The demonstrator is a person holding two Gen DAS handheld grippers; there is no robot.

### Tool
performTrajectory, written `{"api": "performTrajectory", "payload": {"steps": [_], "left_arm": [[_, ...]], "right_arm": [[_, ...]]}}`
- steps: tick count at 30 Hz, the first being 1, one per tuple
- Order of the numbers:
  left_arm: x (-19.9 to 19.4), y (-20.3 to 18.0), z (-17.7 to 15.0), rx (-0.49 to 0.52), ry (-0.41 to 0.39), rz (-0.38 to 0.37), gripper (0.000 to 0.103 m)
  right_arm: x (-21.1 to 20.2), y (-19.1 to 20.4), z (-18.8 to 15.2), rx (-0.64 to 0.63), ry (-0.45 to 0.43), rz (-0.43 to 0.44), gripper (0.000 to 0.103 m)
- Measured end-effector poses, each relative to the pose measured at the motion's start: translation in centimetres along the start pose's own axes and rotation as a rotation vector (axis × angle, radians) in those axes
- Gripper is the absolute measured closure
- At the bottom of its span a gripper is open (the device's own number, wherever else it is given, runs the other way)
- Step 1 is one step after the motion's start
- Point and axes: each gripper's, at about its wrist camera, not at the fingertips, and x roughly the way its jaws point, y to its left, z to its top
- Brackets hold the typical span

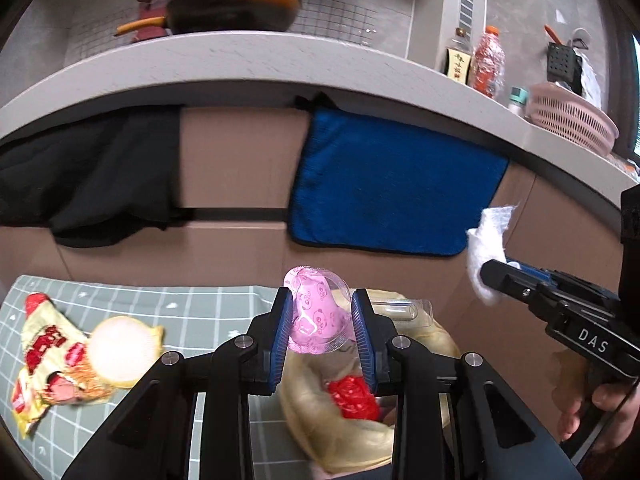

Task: Collect trash
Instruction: 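Carry the tissue and pink toy over the bin and release both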

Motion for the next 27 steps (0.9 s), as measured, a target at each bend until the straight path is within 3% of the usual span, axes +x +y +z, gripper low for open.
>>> {"api": "performTrajectory", "payload": {"steps": [10,27], "left_arm": [[4.0,-0.3,-1.7,-0.029,0.093,-0.023,0.072],[8.0,-0.9,-3.5,-0.020,0.177,-0.068,0.072]], "right_arm": [[2.8,-2.4,-2.0,0.048,0.060,-0.001,0.082],[6.1,-4.3,-3.9,0.092,0.145,-0.012,0.081]]}}
